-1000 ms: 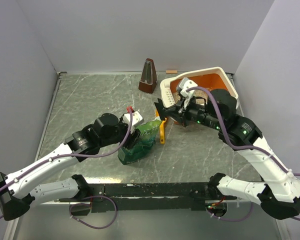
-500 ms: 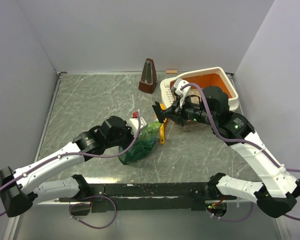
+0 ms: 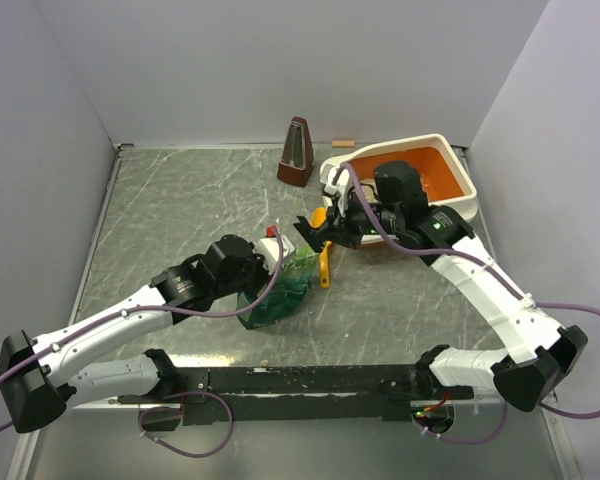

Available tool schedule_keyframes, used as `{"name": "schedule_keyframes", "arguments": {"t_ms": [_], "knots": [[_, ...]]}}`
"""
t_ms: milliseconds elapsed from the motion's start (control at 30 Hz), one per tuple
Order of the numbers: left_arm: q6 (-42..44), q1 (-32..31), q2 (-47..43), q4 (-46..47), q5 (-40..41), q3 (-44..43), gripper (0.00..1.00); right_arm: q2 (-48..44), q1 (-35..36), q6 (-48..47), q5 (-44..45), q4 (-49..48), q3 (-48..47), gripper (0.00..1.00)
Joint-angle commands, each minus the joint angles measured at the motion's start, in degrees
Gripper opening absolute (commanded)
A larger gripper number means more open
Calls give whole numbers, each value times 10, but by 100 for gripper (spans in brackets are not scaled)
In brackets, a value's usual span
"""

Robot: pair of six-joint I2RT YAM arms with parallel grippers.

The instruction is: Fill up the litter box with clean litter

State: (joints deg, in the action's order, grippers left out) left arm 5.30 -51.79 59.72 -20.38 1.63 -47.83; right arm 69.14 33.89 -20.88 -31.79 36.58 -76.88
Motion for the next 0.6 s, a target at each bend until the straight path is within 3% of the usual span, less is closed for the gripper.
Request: {"name": "schedule_keyframes", "arguments": {"t_ms": [0,267,567], "knots": [[-6,-1,-2,-33,3,18,1,17,-7,-122,-117,-1,-7,0],[-29,-1,-25,-32,7,24,1,99,-11,-288,-187,83,-69,0],[-32,-2,-51,-16,-10,35,1,162,-14,-393,-232,138,-120,0]]}}
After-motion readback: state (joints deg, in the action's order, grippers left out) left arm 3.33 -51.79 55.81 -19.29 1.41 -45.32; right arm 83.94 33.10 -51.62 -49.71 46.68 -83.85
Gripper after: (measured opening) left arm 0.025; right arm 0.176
